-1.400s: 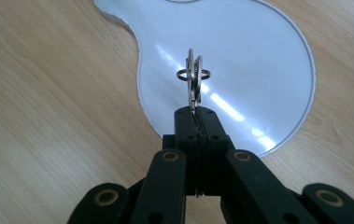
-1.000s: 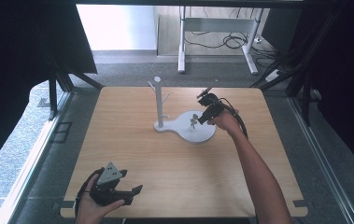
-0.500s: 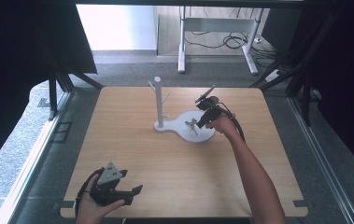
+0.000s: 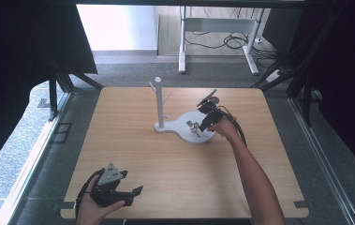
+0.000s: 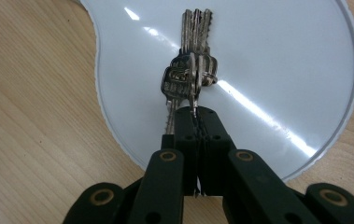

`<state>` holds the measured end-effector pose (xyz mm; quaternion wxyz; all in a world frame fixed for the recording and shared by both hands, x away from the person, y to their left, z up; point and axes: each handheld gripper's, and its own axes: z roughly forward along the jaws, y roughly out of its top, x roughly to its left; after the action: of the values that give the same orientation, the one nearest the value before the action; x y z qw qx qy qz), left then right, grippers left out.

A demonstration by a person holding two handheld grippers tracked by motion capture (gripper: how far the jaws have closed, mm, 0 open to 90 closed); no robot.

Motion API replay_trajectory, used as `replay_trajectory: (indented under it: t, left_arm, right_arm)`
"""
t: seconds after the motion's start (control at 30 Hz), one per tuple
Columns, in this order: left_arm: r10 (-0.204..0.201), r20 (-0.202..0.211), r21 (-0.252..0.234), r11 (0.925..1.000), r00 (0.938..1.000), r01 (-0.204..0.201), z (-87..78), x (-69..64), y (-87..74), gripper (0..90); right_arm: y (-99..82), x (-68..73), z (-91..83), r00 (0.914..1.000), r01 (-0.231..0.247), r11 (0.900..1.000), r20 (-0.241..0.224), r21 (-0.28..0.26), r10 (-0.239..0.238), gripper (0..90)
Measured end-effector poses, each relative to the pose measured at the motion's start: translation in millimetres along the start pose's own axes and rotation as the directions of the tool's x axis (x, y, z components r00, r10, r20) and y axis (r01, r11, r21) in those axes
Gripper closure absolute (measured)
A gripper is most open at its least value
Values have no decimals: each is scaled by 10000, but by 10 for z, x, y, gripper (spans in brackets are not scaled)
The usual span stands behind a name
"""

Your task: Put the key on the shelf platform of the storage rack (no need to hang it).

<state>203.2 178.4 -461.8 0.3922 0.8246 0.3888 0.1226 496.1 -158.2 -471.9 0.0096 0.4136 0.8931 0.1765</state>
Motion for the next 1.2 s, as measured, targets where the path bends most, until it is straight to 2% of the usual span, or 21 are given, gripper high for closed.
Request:
replay_trajectory:
  t: [0.2, 0.53, 0.83, 1.2]
  left_arm:
    - [28, 14, 16, 10000, 10000, -28, 7, -8, 2, 228]
    - [34, 48, 39, 10000, 10000, -34, 24, -15, 3, 228]
    - [97, 77, 82, 9999, 9999, -98, 48, -38, 10, 228]
    - [186, 60, 160, 9997, 9998, -187, 67, -73, 24, 228]
  right_arm:
    - [-17, -4, -6, 10000, 27, 10000, 82, 13, -27, 872]
    - [-48, 27, -20, 9992, 263, 9996, 295, -84, -261, 748]
    - [-140, 85, -220, 9989, 261, 9975, 404, -652, -235, 624]
    - [-456, 131, -494, 9993, 335, 9892, 214, -1429, -308, 566]
